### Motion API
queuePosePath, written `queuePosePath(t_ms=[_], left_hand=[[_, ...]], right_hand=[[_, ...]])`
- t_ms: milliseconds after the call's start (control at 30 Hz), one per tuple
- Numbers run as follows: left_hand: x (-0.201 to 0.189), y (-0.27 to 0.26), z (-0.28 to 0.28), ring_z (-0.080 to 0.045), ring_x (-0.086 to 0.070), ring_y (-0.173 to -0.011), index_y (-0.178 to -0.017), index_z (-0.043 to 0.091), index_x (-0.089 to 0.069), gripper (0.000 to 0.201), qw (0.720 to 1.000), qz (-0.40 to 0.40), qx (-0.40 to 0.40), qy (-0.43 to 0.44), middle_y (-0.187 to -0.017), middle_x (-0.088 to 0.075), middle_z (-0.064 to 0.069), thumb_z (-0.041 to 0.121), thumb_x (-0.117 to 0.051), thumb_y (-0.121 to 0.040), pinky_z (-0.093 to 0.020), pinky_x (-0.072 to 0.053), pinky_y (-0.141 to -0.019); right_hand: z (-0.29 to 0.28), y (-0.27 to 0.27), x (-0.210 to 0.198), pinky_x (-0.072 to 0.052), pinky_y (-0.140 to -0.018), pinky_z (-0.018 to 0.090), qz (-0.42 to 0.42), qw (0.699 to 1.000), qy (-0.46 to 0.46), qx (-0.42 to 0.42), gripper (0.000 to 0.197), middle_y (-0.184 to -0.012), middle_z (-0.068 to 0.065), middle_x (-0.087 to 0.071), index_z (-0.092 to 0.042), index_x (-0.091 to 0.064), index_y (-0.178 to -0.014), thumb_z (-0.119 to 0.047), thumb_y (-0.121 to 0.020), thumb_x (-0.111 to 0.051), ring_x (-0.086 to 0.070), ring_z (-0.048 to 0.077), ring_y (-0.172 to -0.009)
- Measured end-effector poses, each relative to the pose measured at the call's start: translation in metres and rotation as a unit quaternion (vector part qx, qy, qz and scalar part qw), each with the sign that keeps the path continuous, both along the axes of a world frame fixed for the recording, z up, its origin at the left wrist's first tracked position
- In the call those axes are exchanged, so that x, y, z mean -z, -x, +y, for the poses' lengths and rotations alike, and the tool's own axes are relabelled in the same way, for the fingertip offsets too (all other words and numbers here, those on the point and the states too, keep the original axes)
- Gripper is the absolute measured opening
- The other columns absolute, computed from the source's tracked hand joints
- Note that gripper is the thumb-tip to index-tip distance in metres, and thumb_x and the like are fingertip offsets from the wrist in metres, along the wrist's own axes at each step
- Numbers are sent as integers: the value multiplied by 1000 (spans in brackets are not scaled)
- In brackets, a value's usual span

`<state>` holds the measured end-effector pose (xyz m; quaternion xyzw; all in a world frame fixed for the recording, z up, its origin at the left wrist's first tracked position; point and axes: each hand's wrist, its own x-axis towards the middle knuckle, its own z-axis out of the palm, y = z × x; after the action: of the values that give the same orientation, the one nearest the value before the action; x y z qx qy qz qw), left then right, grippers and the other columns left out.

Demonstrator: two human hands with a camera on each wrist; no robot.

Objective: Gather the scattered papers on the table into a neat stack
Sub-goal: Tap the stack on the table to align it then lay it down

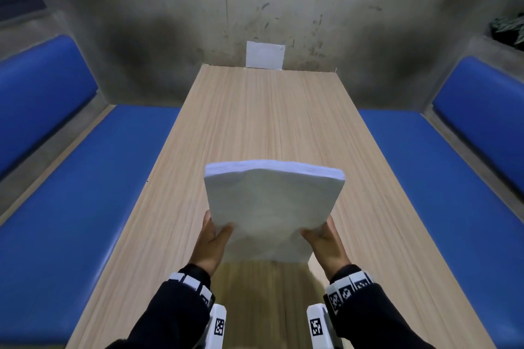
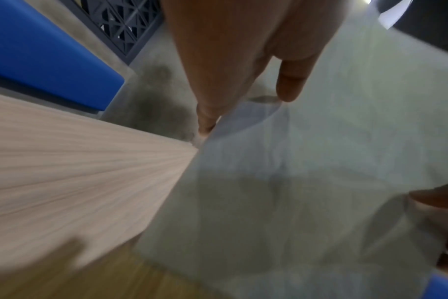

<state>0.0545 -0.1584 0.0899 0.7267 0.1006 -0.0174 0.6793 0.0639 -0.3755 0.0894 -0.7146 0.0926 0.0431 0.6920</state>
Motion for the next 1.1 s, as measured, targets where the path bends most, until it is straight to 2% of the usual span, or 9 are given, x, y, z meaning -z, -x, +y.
queuePosePath(t_ms=[67,133,233,367,433,567,700,833,1100], left_hand=[[9,1,-2,-18,-50,-110,-120,24,-42,44,999,10,0,-50,-114,-55,2,23,-52,-77,-33,-37,-100],[12,0,-4,-20,-47,-114,-123,19,-42,50,996,12,3,-87,-118,-50,0,26,-46,-73,-28,-32,-98],[8,-6,-5,-23,-44,-125,-133,6,-37,47,993,31,-7,-114,-122,-48,-3,18,-46,-88,-23,-26,-97],[-2,-3,-2,-11,-36,-123,-140,9,-25,50,993,61,-1,-97,-126,-36,9,12,-41,-93,-30,-28,-106],[7,0,1,-16,-40,-124,-139,10,-25,50,988,116,23,-98,-135,-41,4,12,-41,-91,-37,-30,-111],[41,2,2,-30,-48,-121,-135,5,-31,51,966,222,45,-128,-130,-49,-11,10,-45,-86,-41,-37,-107],[66,4,0,-29,-51,-104,-130,0,-36,47,940,280,62,-186,-119,-53,-16,9,-46,-84,-34,-42,-91],[79,9,-2,-34,-54,-110,-125,-1,-42,44,911,295,58,-284,-125,-53,-18,13,-48,-84,-32,-41,-79],[83,9,-10,-34,-52,-113,-126,0,-40,48,887,288,17,-360,-130,-46,-17,16,-53,-83,-37,-46,-85]], right_hand=[[1,-1,13,-52,-93,42,18,1000,19,-7,54,-116,15,-61,-10,-47,-123,-6,-70,-53,-59,29,-110],[2,-2,22,-54,-89,39,32,999,41,-9,48,-115,18,-60,-8,-46,-122,-1,-76,-50,-60,29,-107],[3,-5,20,-49,-85,34,61,996,65,16,41,-112,11,-61,-10,-45,-122,5,-83,-45,-58,30,-109],[-1,7,1,-36,-101,29,57,995,80,10,42,-126,2,-49,-12,-37,-131,2,-91,-43,-46,17,-117],[-5,15,3,-38,-102,31,85,993,86,4,44,-129,3,-50,-10,-37,-132,2,-90,-43,-47,20,-118],[-3,23,32,-44,-83,30,182,977,106,12,44,-114,9,-57,-7,-44,-127,6,-84,-44,-55,25,-100],[2,27,66,-42,-83,27,233,961,148,9,43,-115,10,-59,-1,-47,-126,6,-83,-43,-55,24,-98],[3,29,84,-43,-81,26,234,950,204,27,40,-116,12,-61,-1,-51,-124,1,-84,-48,-54,23,-93],[8,31,93,-46,-96,36,220,915,339,21,48,-131,13,-47,-4,-49,-128,-13,-81,-57,-52,29,-117]])
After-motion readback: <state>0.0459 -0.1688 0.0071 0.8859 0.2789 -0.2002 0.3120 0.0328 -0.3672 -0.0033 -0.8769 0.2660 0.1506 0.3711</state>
